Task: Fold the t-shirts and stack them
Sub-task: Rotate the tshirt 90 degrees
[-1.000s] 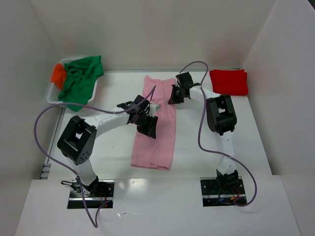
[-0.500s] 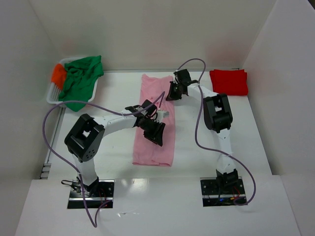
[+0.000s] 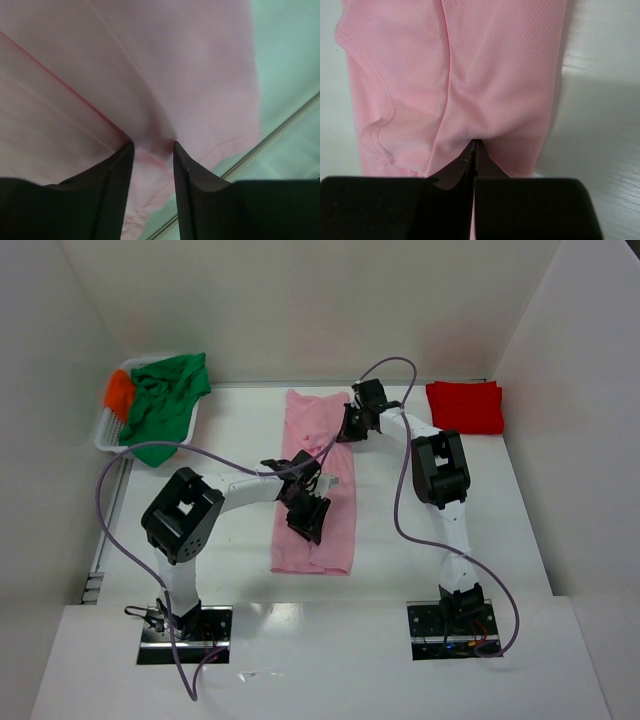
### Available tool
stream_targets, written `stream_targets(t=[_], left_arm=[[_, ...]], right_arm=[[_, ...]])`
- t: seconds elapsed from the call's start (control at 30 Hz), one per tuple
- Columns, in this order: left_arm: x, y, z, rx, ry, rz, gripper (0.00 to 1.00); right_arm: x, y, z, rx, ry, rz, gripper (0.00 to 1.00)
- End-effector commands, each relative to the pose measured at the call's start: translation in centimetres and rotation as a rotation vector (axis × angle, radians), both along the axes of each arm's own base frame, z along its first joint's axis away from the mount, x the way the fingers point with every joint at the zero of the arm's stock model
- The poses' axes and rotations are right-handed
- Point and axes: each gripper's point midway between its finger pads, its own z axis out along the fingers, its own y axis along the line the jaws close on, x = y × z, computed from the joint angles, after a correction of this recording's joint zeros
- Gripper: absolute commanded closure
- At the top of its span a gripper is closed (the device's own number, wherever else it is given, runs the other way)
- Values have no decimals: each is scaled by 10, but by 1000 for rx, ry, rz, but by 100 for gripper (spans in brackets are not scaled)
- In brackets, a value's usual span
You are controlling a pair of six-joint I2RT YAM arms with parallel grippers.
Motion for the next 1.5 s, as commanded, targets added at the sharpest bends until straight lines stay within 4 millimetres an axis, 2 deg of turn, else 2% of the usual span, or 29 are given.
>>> stream_targets(t=[0.0, 0.33, 0.57, 0.8, 0.87, 1.0, 1.13, 1.23, 1.33, 1.37, 1.4, 1.47], left_arm=[[-7, 14, -17, 121, 41, 29, 56], [-10, 24, -23, 172, 53, 88, 59], [-13, 24, -11, 143, 37, 126, 51], [-16, 40, -14, 208, 47, 154, 50], [-13, 41, -10, 218, 32, 170, 50], [-1, 43, 9, 206, -22, 235, 47], [13, 44, 44, 114, -113, 301, 40], [16, 49, 58, 98, -163, 354, 39], [14, 58, 56, 106, -160, 410, 39], [14, 63, 53, 115, -152, 422, 39], [15, 63, 52, 119, -151, 438, 39], [9, 70, 40, 158, -127, 461, 39]], right_arm=[[-3, -2, -17, -55, 28, -2, 100], [-4, -5, -21, -70, 31, -1, 100], [-6, -7, -24, -79, 37, -6, 100], [-6, -7, -24, -79, 37, -6, 100], [-4, -6, -23, -77, 28, -6, 100], [-4, -6, -23, -76, 28, -6, 100], [-5, -7, -28, -79, 37, -6, 100], [1, -3, -19, -65, 16, -1, 100], [11, -1, -10, -62, -17, -9, 100], [16, 0, -1, -58, -31, -9, 100], [18, 1, -3, -57, -33, -9, 100], [28, -3, 9, -56, -59, -25, 100]])
